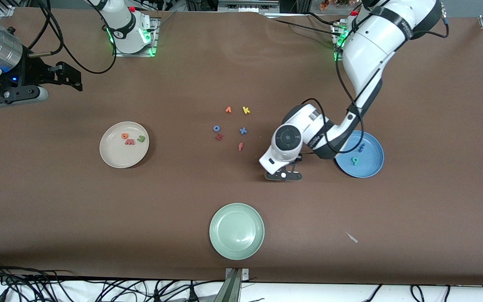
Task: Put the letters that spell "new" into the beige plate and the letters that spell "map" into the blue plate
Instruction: 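Carry the yellow a onto the blue plate and open the left gripper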
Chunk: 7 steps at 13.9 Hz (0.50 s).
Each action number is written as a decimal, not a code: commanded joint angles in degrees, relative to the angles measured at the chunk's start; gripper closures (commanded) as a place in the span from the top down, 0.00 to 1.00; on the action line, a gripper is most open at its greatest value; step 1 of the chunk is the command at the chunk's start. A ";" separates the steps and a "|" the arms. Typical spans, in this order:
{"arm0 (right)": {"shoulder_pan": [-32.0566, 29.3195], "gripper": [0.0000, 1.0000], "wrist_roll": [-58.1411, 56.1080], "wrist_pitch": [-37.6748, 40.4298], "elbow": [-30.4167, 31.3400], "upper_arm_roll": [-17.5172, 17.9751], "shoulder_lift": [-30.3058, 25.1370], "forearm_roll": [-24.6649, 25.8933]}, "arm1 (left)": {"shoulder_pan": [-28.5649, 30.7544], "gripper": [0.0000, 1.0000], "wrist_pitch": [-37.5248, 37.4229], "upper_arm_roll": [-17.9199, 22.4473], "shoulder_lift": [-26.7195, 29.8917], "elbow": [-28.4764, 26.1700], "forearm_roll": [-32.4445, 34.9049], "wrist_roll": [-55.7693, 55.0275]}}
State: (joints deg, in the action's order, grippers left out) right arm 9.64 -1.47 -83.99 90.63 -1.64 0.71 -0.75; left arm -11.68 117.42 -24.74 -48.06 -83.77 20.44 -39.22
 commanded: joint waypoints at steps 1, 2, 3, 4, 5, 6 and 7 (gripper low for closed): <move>-0.50 1.00 -1.25 1.55 -1.95 0.24 0.79 0.75 | 4.29 0.06 -7.97 -2.67 3.75 -0.51 -0.83 5.80; -0.50 1.00 -1.25 1.55 -1.95 0.24 0.79 0.66 | 6.22 0.06 -10.17 -3.20 4.98 -0.51 -1.53 8.09; -0.50 1.00 -1.25 1.55 -1.95 0.24 0.79 0.66 | 7.63 0.06 -12.20 -3.56 5.86 -0.60 -2.15 10.72; -0.50 1.00 -1.25 1.55 -1.95 0.24 0.79 0.66 | 8.69 0.06 -14.22 -3.47 6.65 -0.60 -2.68 13.44; -0.50 1.00 -1.25 1.55 -1.95 0.15 0.79 0.66 | 10.18 0.06 -16.33 -3.47 7.18 -0.60 -2.68 16.08; -0.50 1.00 -1.25 1.55 -1.95 0.15 0.79 0.66 | 11.50 0.06 -18.09 -3.30 7.54 -0.60 -2.68 18.28; -0.50 1.00 -1.34 1.55 -1.95 0.24 0.79 0.66 | 13.34 0.06 -20.11 -3.30 7.97 -0.60 -2.68 20.91</move>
State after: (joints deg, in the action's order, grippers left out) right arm 9.63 -1.51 -83.94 90.61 -1.65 0.75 -0.64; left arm -1.35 100.56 -27.73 -41.74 -83.47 19.32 -23.79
